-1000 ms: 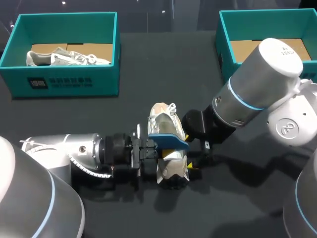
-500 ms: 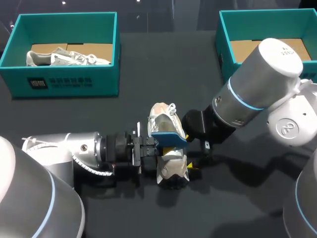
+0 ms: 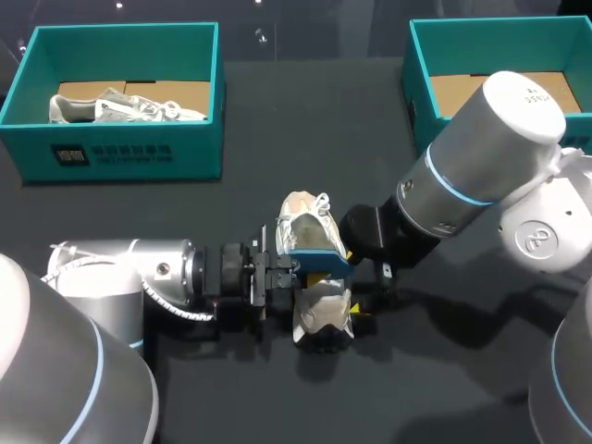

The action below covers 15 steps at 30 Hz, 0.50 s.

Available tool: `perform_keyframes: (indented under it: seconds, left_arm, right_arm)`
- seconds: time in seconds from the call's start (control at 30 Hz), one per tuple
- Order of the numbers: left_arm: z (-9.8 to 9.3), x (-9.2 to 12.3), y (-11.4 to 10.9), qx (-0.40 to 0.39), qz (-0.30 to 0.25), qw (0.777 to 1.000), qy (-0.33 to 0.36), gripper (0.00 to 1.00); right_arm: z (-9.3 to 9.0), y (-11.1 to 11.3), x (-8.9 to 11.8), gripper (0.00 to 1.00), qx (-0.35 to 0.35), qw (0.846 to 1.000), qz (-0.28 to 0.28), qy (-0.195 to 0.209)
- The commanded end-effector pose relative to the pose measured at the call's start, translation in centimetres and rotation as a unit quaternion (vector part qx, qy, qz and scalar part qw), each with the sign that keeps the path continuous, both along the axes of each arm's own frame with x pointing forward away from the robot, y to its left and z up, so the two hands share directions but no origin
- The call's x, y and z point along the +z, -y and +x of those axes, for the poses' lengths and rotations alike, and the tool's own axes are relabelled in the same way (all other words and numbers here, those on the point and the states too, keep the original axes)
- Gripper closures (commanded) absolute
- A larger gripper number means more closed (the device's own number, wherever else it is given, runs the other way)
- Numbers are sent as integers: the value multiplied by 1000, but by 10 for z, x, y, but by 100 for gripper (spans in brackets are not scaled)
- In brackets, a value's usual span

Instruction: Take the shoe out of the shoebox, open the shoe tongue, remove and reinsert the insole, then place the shoe into the shoebox

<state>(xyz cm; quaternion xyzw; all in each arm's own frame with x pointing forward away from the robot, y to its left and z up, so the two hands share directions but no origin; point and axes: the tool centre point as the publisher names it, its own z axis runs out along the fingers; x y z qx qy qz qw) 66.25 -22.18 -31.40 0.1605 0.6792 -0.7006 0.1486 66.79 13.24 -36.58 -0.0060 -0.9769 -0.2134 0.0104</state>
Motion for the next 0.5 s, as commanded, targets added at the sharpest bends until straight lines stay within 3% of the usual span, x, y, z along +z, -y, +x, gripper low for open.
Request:
perform_keyframes:
  seconds: [0.03,0.5]
  left_arm:
    - [3,-4,1,-1,2,1000,1,100]
    - [11,-13,-2,-11,12,1000,22,100]
  right_arm:
    - [-1,0,0,0,0,1000,0,1]
    - [-1,0,0,0,0,1000,0,1]
